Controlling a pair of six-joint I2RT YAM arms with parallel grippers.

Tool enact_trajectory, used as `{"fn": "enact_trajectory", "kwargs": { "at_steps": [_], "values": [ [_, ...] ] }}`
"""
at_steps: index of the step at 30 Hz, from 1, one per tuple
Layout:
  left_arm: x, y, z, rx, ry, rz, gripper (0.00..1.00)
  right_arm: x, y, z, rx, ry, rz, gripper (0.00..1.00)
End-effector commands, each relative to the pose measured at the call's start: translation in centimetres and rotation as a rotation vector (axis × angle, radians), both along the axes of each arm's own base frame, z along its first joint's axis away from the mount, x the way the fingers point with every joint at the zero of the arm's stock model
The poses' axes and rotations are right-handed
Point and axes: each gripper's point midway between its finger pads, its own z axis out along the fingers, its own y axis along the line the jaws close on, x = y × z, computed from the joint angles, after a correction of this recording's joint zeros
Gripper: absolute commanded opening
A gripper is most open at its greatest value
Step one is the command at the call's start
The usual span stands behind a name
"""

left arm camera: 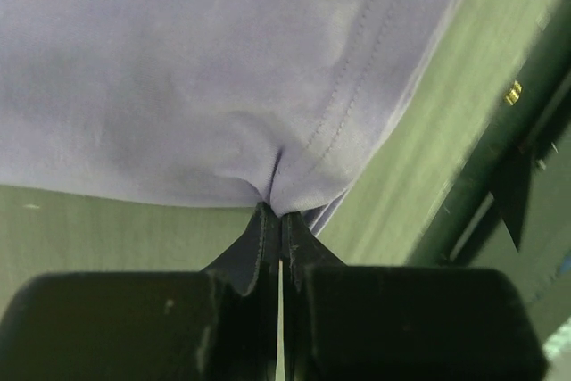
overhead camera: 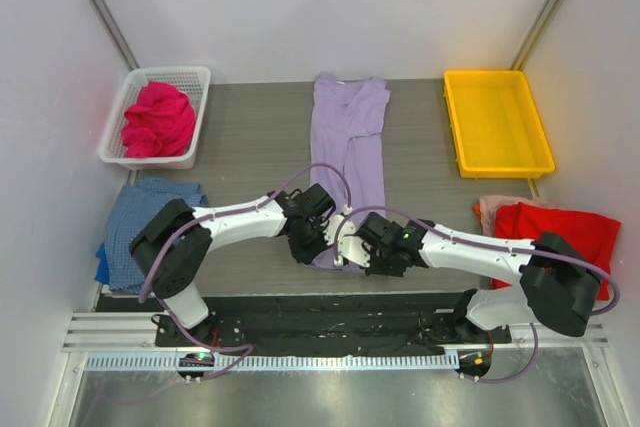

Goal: Fold and stack the t-shirts
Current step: Grab the bottom of the folded rectangular tshirt with both arms, then fold the folded rectangular tshirt in 1/3 of the way

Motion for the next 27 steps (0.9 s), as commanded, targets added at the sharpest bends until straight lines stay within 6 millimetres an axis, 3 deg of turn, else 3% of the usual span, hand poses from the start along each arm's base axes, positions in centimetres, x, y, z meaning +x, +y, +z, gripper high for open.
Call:
{"fn": "enact_trajectory", "kwargs": {
  "at_steps": [1, 6, 15, 22, 27],
  "values": [
    [-4.1, 2.1, 0.9, 0.027, 0.075, -0.102, 0.00, -0.3, 0.5, 1.9, 0.014, -0.032, 0.002, 0.01],
    [-3.8, 2.1, 1.9, -0.012, 0.024, -0.098, 0.00, 0.3, 1.4, 4.1, 0.071, -0.093, -0.011, 0.01],
    [-1.3, 0.4, 3.2, -0.032, -0.061, -0.071, 0.00, 2.9, 2.4, 7.3, 0.107, -0.226, -0.052, 0.01],
    [3.1, -0.3, 6.2, -0.082, -0.227, 0.006, 0.00, 5.4, 2.0, 9.5, 0.092, -0.371, -0.083, 0.01],
    [6.7, 0.4, 8.3, -0.106, -0.313, 0.079, 0.00, 7.4, 1.9, 11.6, 0.104, -0.454, -0.119, 0.01]
  ]
}}
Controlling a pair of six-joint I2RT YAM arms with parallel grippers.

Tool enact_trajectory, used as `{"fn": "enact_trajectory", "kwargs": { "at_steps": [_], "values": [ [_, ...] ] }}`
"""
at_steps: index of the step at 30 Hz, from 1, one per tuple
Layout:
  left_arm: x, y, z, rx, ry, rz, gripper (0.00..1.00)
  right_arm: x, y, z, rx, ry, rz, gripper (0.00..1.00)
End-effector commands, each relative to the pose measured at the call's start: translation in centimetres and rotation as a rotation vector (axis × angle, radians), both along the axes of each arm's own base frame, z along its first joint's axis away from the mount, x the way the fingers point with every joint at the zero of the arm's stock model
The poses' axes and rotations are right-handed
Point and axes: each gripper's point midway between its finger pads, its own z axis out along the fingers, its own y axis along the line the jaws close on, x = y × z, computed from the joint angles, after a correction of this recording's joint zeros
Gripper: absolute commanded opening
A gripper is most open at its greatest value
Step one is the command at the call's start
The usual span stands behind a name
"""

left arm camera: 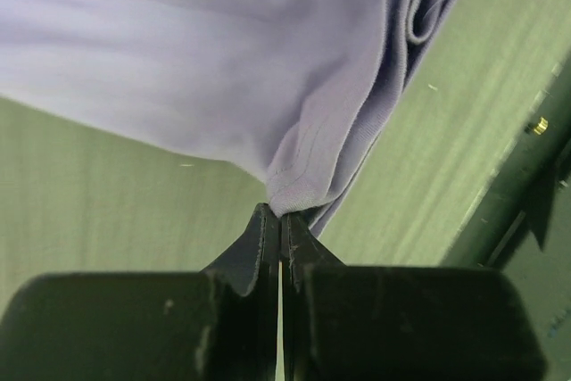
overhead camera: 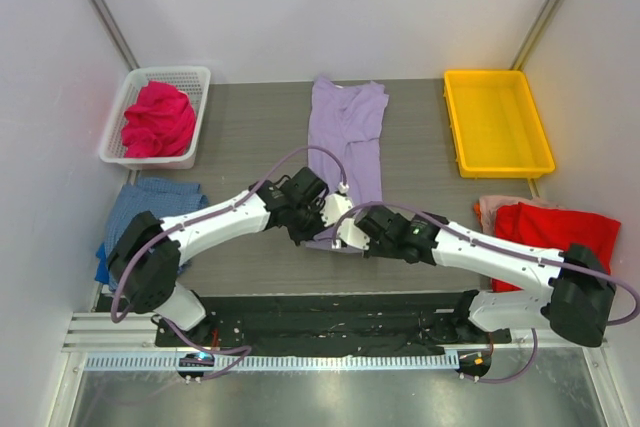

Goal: Fold and stack the t-shirts
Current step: Fold the folded rectangular tshirt in 1/3 of the way

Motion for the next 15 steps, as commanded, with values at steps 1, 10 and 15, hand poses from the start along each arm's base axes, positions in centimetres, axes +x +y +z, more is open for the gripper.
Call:
{"fn": "enact_trajectory", "kwargs": {
  "at_steps": [1, 10, 15],
  "values": [
    [4.4, 0.0, 3.8, -0.049, -0.152, 0.051, 0.00, 4.3, 1.9, 5.5, 0.132, -0.207, -0.070, 0.01],
    [10.2, 0.9, 4.9, -0.056, -0.229, 0.125, 0.00, 9.5, 1.2, 7.1, 0.150, -0.257, -0.127, 0.01],
    [14.1, 0.3, 5.4, -0.065, -0.259, 0.152, 0.00, 13.0, 1.0, 7.2, 0.161, -0.265, -0.156, 0.01]
  ]
}}
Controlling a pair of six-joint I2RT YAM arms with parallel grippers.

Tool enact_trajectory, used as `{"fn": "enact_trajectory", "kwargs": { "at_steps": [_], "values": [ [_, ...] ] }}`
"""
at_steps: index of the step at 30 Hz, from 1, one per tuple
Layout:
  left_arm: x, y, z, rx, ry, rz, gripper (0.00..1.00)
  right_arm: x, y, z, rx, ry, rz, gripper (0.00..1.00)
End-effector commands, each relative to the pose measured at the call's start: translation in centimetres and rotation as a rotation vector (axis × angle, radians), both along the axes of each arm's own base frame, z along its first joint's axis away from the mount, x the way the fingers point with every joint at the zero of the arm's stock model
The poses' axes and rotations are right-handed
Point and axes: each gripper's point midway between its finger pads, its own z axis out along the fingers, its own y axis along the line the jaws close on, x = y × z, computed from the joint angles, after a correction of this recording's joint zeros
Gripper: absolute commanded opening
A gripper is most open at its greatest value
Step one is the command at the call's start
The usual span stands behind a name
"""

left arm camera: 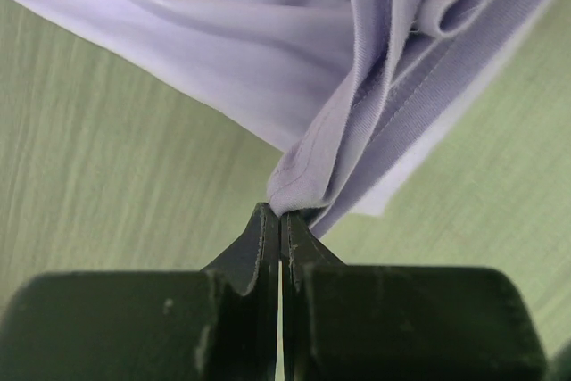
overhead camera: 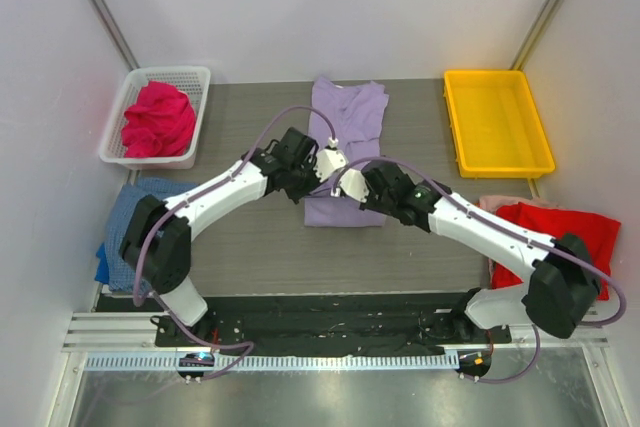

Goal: Fold and stack the t-shirts
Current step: Fold the folded rectangular tshirt in 1/3 of the way

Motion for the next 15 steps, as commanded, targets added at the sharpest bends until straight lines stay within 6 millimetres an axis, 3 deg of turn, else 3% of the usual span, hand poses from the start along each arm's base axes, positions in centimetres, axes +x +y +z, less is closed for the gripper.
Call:
{"fn": "enact_trajectory", "kwargs": {
  "at_steps": [1, 3, 5, 7, 8, 9, 15],
  "values": [
    [4.1, -0.8, 0.5, 0.002, -0.058, 0.007, 0.00, 4.0, 0.9, 1.3, 0.026, -0.058, 0.005, 0.01],
    [5.8, -1.0, 1.0, -0.014, -0.081, 0.024, 0.00, 5.3, 0.8, 1.4, 0.028, -0.066, -0.003, 0.01],
    [7.1, -1.1, 0.0, -0.007, -0.073, 0.038, 0.00, 6.8, 1.3, 1.3, 0.036, -0.066, 0.001, 0.01],
    [8.3, -1.4, 0.3, -0.010, -0.090, 0.044, 0.00, 8.4, 1.2, 1.1, 0.036, -0.064, -0.015, 0.01],
    [8.8, -1.3, -0.6, 0.004, -0.078, 0.051, 0.00, 8.8, 1.3, 1.0, 0.031, -0.063, -0.013, 0.01],
    [9.5, -1.5, -0.1, -0.005, -0.090, 0.056, 0.00, 9.3, 1.4, 0.9, 0.036, -0.062, -0.011, 0.01],
    [11.5, -1.3, -1.6, 0.020, -0.091, 0.071, 0.00, 12.2, 1.1, -0.7, 0.025, -0.039, -0.032, 0.01]
  ]
}}
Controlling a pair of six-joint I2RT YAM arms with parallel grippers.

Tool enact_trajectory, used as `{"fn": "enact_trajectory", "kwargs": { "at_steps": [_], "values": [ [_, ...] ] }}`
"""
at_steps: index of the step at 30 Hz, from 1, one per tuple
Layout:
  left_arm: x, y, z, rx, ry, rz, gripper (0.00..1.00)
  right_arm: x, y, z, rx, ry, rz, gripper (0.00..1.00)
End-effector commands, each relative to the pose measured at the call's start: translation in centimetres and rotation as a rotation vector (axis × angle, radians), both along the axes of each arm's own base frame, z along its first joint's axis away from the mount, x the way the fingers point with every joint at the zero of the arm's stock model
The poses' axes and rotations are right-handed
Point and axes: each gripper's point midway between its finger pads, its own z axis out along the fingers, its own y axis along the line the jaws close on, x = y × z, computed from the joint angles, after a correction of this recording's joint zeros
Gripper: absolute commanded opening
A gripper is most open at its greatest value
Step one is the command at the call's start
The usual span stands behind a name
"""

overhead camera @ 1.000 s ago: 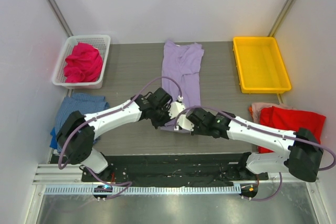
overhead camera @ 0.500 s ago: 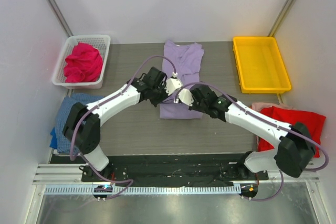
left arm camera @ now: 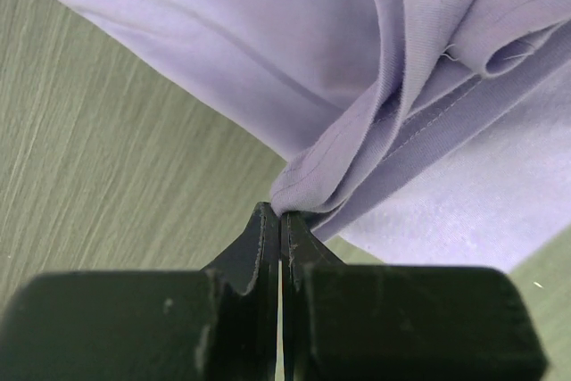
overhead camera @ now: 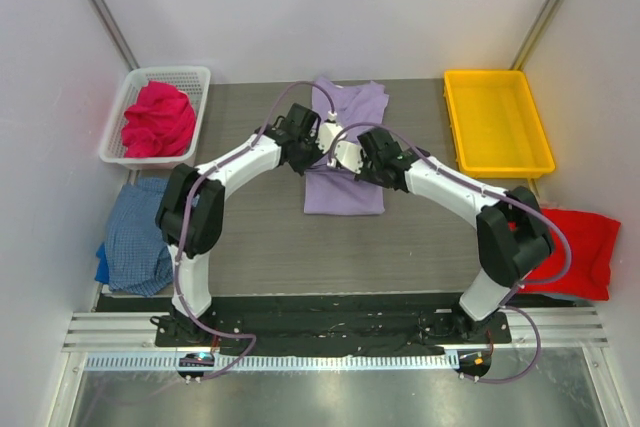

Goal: Fold and stack the t-shirts
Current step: Fold the folded rectangular tshirt in 1/3 of the way

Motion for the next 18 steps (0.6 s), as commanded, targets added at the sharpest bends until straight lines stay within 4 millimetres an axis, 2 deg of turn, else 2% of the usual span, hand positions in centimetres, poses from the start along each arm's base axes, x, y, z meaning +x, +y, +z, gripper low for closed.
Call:
{"fn": "enact_trajectory", "kwargs": {
  "at_steps": [1, 13, 18],
  "values": [
    [1.9, -0.6, 0.7, 0.005, -0.055, -0.026, 0.00, 3.8, 1.3, 2.0, 0.063, -0.094, 0.001, 0.01],
    [3.6, -1.4, -1.6, 0.006, -0.042, -0.015, 0.00, 6.8, 1.0, 0.4, 0.054, -0.101, -0.032, 0.01],
    [4.9, -2.2, -1.2, -0.014, -0.071, -0.009, 0.00, 7.5, 0.9, -0.1, 0.052, -0.112, -0.049, 0.01]
  ]
}}
